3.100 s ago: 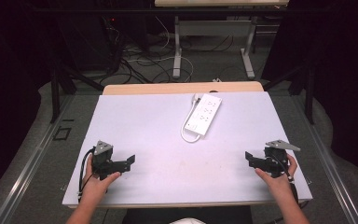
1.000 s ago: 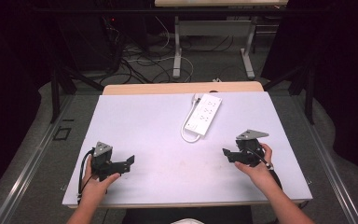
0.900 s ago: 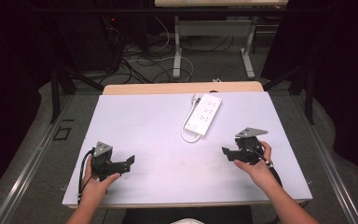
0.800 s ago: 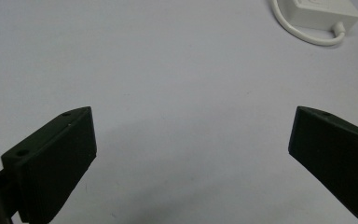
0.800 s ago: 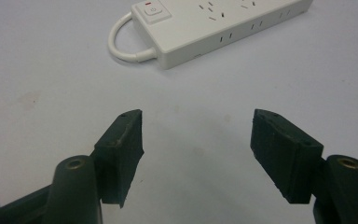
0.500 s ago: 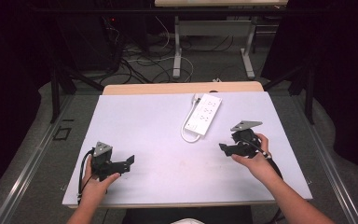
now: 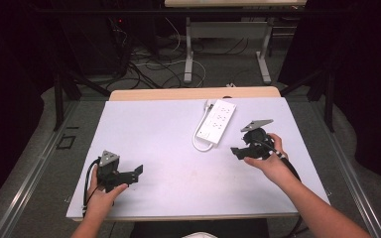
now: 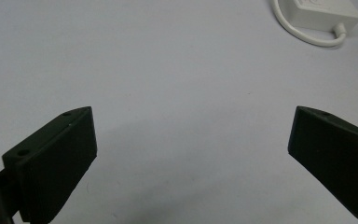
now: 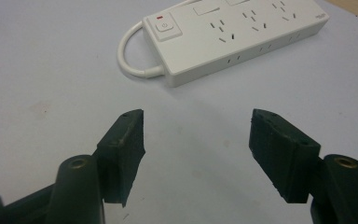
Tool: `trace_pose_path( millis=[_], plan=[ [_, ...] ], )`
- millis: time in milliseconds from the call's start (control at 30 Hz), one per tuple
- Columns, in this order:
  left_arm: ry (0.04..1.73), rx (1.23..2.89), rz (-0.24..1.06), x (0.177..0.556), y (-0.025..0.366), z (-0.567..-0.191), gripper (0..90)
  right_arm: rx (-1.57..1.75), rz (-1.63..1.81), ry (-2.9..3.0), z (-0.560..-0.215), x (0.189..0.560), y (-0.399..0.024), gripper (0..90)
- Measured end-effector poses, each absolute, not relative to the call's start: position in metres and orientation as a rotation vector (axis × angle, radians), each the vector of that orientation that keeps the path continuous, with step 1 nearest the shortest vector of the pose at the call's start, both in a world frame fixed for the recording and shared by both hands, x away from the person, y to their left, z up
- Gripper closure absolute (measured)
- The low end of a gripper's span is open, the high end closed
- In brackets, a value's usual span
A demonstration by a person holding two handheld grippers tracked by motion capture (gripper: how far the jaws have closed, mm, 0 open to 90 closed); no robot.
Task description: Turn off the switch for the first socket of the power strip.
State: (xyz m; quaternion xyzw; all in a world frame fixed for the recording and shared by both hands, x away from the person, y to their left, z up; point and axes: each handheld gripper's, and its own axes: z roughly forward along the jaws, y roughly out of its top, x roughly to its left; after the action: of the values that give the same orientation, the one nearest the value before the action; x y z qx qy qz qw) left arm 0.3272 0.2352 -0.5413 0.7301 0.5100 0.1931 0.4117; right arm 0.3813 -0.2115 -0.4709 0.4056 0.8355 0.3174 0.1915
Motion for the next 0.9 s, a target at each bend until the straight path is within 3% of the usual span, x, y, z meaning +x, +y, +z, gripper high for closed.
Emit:
trace_pose_path(
  millis=[900],
  plan=[
    [1.284, 1.828, 0.494, 0.328, 0.235, -0.542, 1.6, 1.117, 0.867, 2.361, -0.441, 0.410, -0.198, 36.1]
  ],
)
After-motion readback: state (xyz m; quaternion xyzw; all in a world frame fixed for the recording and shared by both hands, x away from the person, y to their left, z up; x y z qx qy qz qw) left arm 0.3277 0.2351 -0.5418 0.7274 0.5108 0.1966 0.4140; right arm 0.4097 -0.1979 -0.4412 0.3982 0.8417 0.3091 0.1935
